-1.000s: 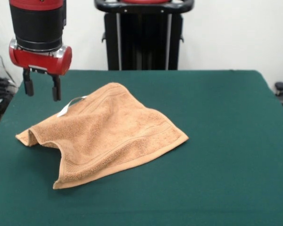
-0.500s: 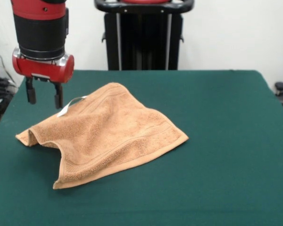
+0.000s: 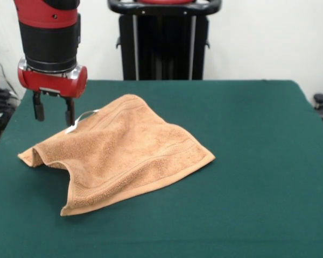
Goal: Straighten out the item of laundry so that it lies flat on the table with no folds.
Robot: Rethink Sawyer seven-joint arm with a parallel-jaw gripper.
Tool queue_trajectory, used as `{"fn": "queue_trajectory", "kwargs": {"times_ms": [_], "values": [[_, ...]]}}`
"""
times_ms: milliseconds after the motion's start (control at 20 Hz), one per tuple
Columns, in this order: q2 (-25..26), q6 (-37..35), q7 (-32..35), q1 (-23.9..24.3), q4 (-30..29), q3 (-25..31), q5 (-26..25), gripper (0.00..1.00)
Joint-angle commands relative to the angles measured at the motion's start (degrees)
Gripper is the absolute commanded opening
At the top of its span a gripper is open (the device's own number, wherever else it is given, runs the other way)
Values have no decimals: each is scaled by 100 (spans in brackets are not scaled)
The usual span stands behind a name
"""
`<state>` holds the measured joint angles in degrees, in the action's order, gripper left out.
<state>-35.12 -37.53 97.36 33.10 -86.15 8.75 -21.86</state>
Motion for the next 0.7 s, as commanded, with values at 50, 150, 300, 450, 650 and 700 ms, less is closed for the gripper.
{"fn": "queue_trajectory", "kwargs": {"times_ms": [50, 150, 300, 450, 650, 700], "values": [[324, 180, -11, -243, -531, 437, -137, 100], [337, 143, -6, -235, -511, 440, -117, 100], [328, 129, -19, -238, -495, 444, -122, 100], [335, 151, -55, -230, -484, 461, -142, 100], [341, 116, -28, -264, -451, 432, -150, 100], [344, 108, -19, -271, -447, 427, -147, 100]]}}
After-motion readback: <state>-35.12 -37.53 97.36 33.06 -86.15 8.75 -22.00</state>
